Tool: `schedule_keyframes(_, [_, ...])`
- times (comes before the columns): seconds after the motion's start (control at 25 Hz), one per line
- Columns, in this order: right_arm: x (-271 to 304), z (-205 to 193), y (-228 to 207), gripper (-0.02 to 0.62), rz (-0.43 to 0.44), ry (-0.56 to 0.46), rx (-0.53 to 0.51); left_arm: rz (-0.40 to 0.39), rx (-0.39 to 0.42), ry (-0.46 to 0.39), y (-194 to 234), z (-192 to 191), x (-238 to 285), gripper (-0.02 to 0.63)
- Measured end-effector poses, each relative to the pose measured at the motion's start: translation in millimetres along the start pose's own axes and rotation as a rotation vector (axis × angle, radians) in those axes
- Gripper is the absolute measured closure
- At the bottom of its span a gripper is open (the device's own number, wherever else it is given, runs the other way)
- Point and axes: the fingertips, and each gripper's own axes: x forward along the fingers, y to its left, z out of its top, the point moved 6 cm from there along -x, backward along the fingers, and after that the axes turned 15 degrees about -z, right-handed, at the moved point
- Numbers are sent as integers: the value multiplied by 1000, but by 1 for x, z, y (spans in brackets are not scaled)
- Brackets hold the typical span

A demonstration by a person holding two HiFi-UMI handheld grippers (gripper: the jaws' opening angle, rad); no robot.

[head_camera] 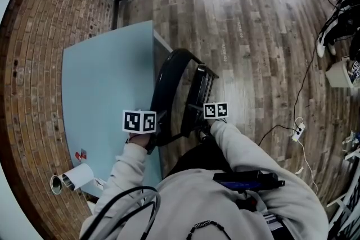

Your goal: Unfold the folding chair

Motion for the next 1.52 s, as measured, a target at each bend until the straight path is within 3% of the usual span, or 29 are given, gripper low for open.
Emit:
schedule_keyframes(0.12, [11, 4, 7, 353, 108, -2, 96, -4, -4, 2, 0, 1, 0, 532])
schedule_keyframes(0.36, [23, 9, 8, 412, 94, 47, 83, -2, -10, -3, 2, 0, 0, 532])
schedule_keyframes(0.68, [-9, 19, -6, 501, 71, 42, 60, -61, -76, -34, 5, 2, 2, 526])
schedule_keyframes(0.92, [-43, 31, -44, 514, 74, 38, 70, -103, -61, -30, -12, 4, 22, 522])
schedule_keyframes(1.16, [-79, 32, -92, 514, 139, 52, 121, -137, -61, -30, -20, 8, 37, 522])
schedule_keyframes(1.52, [-119, 28, -169, 503, 215, 32, 161, -200, -122, -48, -5, -2, 53, 523])
